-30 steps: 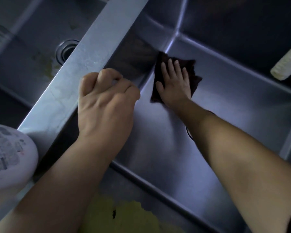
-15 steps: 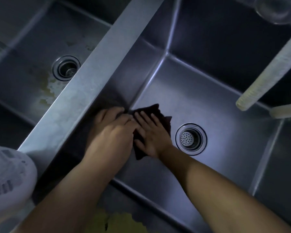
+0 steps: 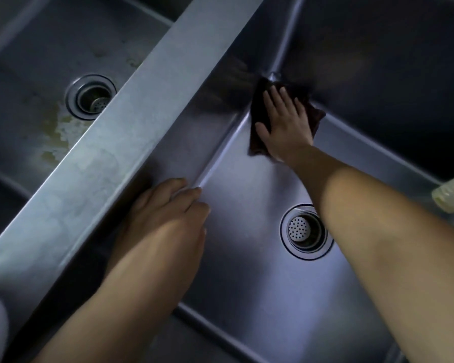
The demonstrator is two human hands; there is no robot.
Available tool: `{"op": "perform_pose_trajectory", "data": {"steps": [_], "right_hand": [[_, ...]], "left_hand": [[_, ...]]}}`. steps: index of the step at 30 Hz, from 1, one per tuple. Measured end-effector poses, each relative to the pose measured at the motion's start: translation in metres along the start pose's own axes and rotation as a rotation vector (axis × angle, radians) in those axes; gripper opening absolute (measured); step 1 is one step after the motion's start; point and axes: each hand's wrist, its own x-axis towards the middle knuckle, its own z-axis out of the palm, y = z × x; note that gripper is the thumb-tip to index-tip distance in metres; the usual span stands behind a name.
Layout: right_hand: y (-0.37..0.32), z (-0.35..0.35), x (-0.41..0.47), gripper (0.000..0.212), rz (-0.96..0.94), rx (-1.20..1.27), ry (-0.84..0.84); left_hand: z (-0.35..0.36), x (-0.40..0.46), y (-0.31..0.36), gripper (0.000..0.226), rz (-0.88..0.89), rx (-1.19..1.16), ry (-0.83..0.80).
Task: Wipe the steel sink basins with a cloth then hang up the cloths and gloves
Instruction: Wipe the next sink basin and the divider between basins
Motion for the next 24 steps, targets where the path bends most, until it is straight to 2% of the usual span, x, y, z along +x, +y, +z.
{"op": "perform_pose_trajectory", "data": {"steps": [2, 7, 10, 14, 20, 24], "right_hand": [[0.011, 0.0, -0.002, 0.068, -0.002, -0.002, 0.005], [0.004, 0.011, -0.042, 0.07, 0.26, 0.009, 0.04], [-0.014, 0.014, -0.074, 0.072, 0.289, 0.022, 0.014], [-0.044, 0.018, -0.121, 0.074, 0.186, 0.043, -0.034], [-0.092, 0.028, -0.205, 0.074, -0.096, 0.089, -0.104], [-0.094, 0.034, -0.267, 0.074, -0.269, 0.077, -0.143]], "left_hand": [[0.0, 0.0, -0.001, 0.018, 0.003, 0.004, 0.001], [-0.002, -0.002, 0.0, 0.013, -0.002, -0.004, -0.017], [-0.004, -0.003, 0.001, 0.019, -0.012, -0.021, -0.037], [-0.005, -0.003, 0.004, 0.024, -0.03, -0.024, -0.05], [-0.006, -0.004, 0.007, 0.013, -0.024, 0.054, -0.028], [-0.008, -0.007, 0.012, 0.025, -0.023, 0.076, 0.003]]}}
